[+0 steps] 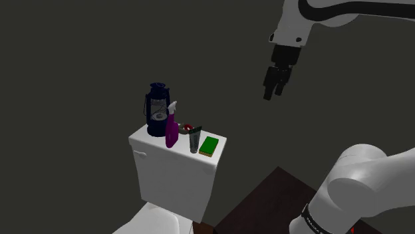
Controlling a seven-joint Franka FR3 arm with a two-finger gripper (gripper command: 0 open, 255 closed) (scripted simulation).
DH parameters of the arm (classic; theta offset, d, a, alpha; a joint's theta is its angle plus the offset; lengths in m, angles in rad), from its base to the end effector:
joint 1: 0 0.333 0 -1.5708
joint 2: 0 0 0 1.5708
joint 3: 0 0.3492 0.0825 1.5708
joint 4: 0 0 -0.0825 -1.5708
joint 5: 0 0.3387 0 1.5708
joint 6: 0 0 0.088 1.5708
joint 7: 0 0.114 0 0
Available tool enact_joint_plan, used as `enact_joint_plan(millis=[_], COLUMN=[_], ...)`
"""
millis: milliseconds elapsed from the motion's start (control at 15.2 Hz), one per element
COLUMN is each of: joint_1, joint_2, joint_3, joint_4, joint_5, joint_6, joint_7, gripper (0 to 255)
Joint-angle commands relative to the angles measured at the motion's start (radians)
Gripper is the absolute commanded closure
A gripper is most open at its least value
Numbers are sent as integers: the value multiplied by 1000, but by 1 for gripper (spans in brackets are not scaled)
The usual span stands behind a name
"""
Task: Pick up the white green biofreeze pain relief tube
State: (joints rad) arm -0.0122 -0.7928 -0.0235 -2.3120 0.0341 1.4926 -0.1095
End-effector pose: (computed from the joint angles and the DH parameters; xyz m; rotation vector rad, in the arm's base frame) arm 0.2280 -0.0072 0.6205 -3.0862 -0.1285 0.0358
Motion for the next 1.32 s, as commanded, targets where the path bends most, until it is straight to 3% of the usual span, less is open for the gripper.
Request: enact_joint_plan(millis=[0, 594, 1254], joint_1=[0, 80, 153], joint_2=[0, 294, 658], joint_3=[0, -69, -90], joint_4=[0, 29, 173], joint_5=[0, -60, -74], joint_6=[0, 239, 439], joint_7=[0, -297, -596], gripper=[0, 0, 0])
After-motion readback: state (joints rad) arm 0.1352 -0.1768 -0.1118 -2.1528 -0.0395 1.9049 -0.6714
